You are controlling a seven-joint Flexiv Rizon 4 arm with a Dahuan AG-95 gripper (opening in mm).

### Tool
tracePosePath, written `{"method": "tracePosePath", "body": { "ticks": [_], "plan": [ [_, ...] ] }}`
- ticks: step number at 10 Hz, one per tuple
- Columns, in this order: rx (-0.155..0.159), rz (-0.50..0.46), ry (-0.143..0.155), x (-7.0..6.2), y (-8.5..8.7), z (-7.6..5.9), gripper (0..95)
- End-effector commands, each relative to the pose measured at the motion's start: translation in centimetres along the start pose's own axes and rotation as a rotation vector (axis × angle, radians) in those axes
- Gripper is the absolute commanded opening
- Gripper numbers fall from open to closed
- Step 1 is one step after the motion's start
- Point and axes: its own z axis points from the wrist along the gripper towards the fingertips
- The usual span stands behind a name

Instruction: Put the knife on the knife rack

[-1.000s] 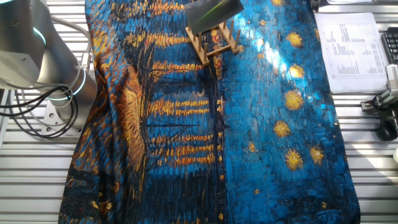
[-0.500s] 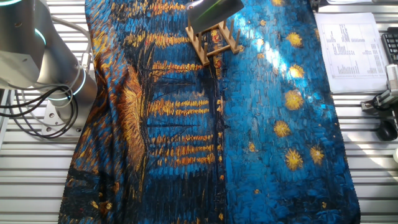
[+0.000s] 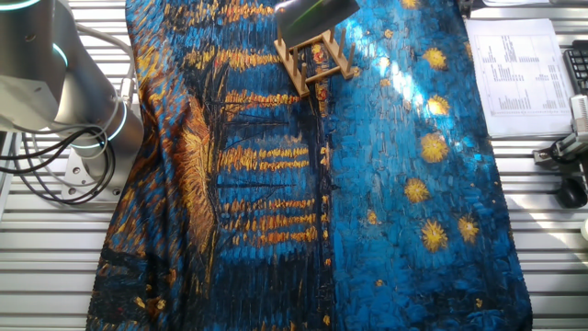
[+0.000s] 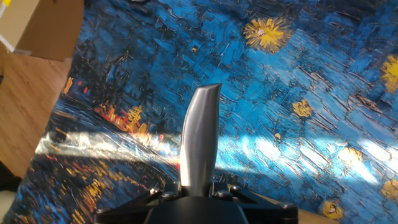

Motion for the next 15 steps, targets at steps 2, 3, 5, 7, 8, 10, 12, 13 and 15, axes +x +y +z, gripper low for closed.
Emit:
{"method": "tracePosePath", "body": {
  "ticks": [2, 3, 5, 7, 8, 10, 12, 13, 15],
  "plan": [
    [-0.02, -0.006, 0.001, 0.1, 0.0, 0.2, 0.0],
    [-0.028, -0.007, -0.003, 0.2, -0.1, 0.2, 0.0],
    [-0.044, -0.006, -0.003, 0.2, -0.1, 0.5, 0.0],
    [-0.053, -0.005, -0.001, 0.3, -0.1, 0.6, 0.0],
    [-0.054, -0.004, 0.002, 0.3, 0.0, 0.7, 0.0],
    [-0.058, 0.005, 0.0, 0.5, 0.4, 1.2, 0.0],
    [-0.061, 0.003, -0.001, 0.5, 0.4, 1.3, 0.0],
    [-0.061, 0.003, 0.0, 0.5, 0.5, 1.3, 0.0],
    [-0.073, 0.006, -0.001, 0.4, 0.3, 1.6, 0.0]
  ]
}}
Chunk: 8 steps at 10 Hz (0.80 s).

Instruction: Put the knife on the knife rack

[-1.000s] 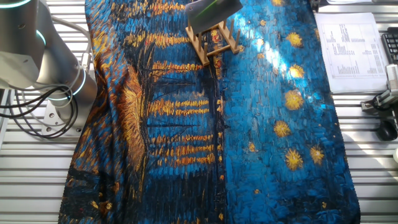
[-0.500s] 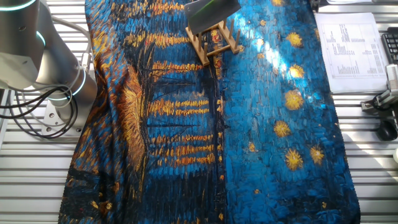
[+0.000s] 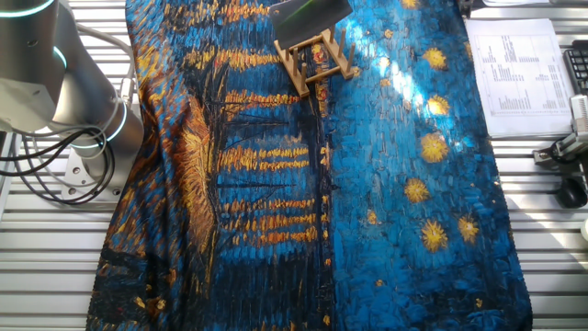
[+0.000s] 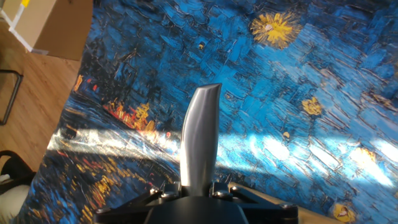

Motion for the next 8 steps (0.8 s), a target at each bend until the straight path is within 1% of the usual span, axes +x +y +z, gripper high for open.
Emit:
{"method": "tracePosePath", "body": {
  "ticks": [1, 3, 5, 8],
  "plan": [
    [-0.015, 0.0, -0.004, -0.09, -0.08, 0.16, 0.0],
    [-0.023, 0.007, 0.007, -0.1, -0.18, 0.33, 0.0],
    [-0.038, 0.006, 0.004, -0.1, -0.41, 0.72, 0.0],
    [-0.048, 0.005, 0.006, -0.12, -0.44, 0.81, 0.0]
  ]
}}
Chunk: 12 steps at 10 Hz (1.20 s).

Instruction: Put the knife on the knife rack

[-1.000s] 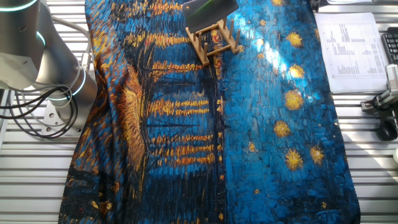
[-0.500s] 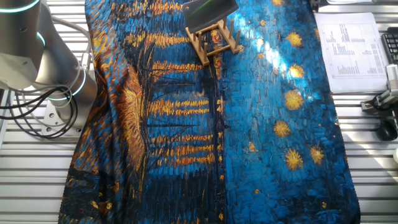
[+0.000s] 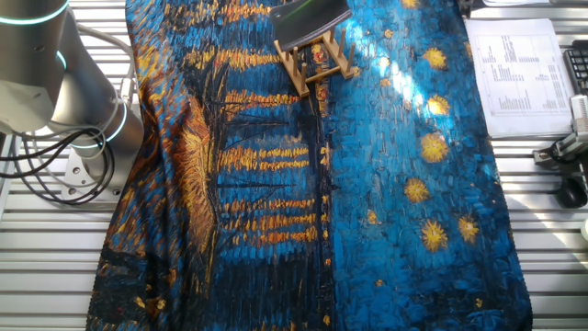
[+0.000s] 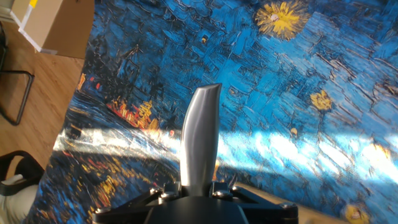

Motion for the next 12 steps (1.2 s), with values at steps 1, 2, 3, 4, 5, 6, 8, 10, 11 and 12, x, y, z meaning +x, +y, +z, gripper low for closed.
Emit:
{"method": "tracePosePath", "body": {
  "ticks": [1, 2, 3, 4, 5, 6, 8, 10, 11, 12],
  "plan": [
    [-0.004, -0.001, 0.004, 0.07, -0.09, 0.15, 0.0],
    [-0.009, -0.006, 0.003, 0.07, -0.19, 0.28, 0.0],
    [-0.009, -0.009, 0.005, 0.07, -0.19, 0.29, 0.0],
    [-0.012, -0.008, 0.004, 0.06, -0.2, 0.29, 0.0],
    [-0.013, -0.006, 0.009, 0.06, -0.2, 0.3, 0.0],
    [-0.015, -0.01, 0.009, 0.06, -0.21, 0.3, 0.0],
    [-0.018, -0.013, 0.008, 0.04, -0.21, 0.29, 0.0],
    [-0.008, -0.013, 0.017, 0.04, -0.21, 0.29, 0.0],
    [0.004, -0.008, 0.025, 0.04, -0.21, 0.29, 0.0],
    [0.003, -0.023, 0.024, 0.04, -0.21, 0.29, 0.0]
  ]
}}
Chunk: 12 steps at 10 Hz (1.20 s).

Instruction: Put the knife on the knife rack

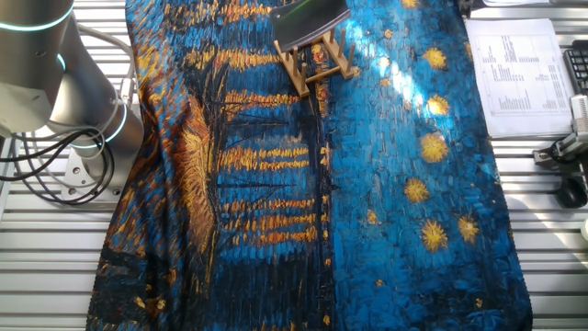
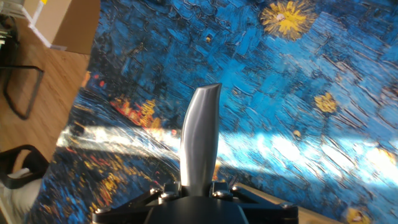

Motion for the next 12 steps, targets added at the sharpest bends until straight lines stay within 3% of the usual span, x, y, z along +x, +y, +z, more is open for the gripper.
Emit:
{"method": "tracePosePath", "body": {
  "ticks": [1, 9, 12],
  "plan": [
    [-0.001, -0.019, 0.001, -0.02, -0.04, 0.0, 0.0],
    [-0.009, 0.003, -0.003, -0.02, -0.04, 0.0, 0.0],
    [-0.032, -0.005, -0.004, -0.06, 0.26, -0.28, 0.0]
  ]
}}
